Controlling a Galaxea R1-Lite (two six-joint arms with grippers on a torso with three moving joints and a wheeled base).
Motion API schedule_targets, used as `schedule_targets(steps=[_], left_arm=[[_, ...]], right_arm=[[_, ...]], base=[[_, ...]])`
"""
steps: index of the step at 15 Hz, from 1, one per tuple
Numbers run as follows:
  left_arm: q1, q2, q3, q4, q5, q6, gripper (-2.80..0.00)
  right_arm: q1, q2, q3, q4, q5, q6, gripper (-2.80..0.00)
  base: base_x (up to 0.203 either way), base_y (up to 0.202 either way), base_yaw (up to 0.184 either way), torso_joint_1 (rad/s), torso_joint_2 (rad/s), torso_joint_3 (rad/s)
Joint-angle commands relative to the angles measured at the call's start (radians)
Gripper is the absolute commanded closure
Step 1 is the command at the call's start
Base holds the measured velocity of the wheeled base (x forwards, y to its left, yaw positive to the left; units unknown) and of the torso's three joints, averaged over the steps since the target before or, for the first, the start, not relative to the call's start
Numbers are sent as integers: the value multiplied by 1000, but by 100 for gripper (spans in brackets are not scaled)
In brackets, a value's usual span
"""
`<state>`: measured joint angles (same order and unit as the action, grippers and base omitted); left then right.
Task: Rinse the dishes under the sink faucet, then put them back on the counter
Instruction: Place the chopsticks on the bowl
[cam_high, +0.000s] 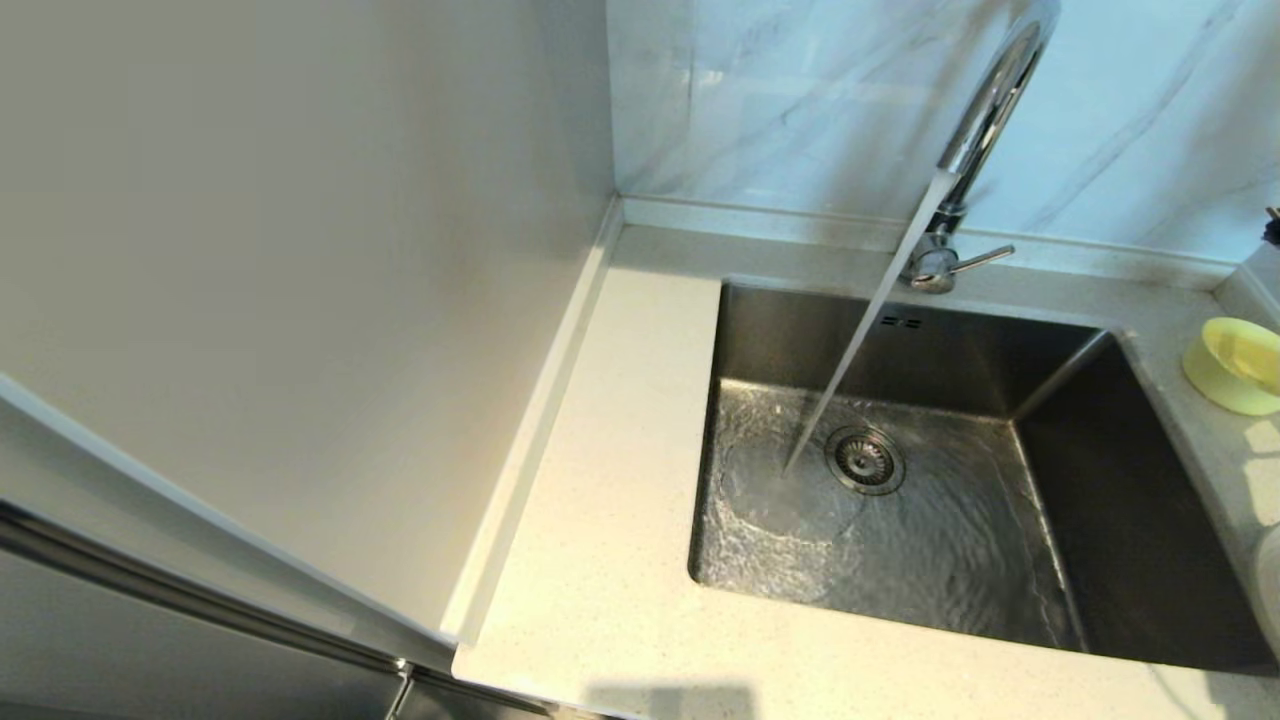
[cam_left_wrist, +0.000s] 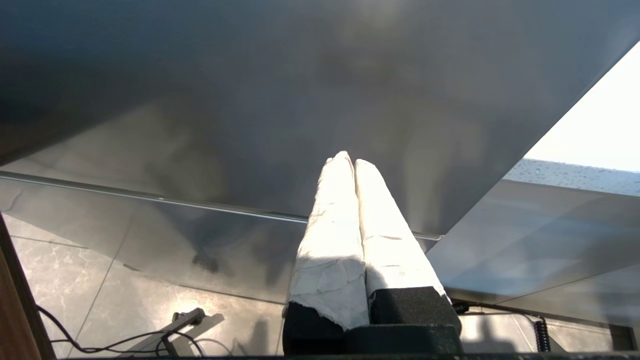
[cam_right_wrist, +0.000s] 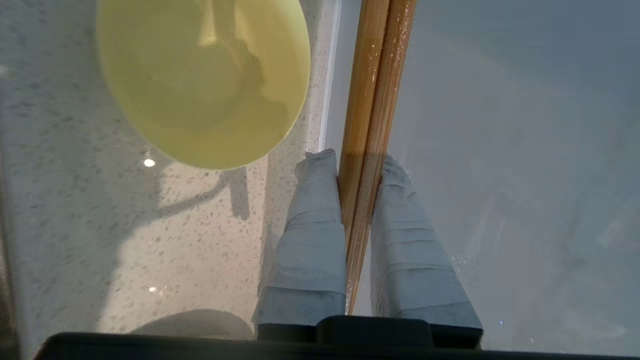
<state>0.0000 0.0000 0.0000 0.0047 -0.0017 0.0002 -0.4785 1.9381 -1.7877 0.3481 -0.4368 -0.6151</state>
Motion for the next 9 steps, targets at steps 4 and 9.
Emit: schedule_targets(steps=[4, 9], left_arm=[[0, 0, 0, 0, 0, 0, 0], [0, 0, 0, 0, 0, 0, 0]], right_arm=[[1, 90, -56, -1, -17, -3, 0], [1, 144, -72, -59, -17, -3, 0]], base=[[0, 0, 0, 0, 0, 0], [0, 0, 0, 0, 0, 0]])
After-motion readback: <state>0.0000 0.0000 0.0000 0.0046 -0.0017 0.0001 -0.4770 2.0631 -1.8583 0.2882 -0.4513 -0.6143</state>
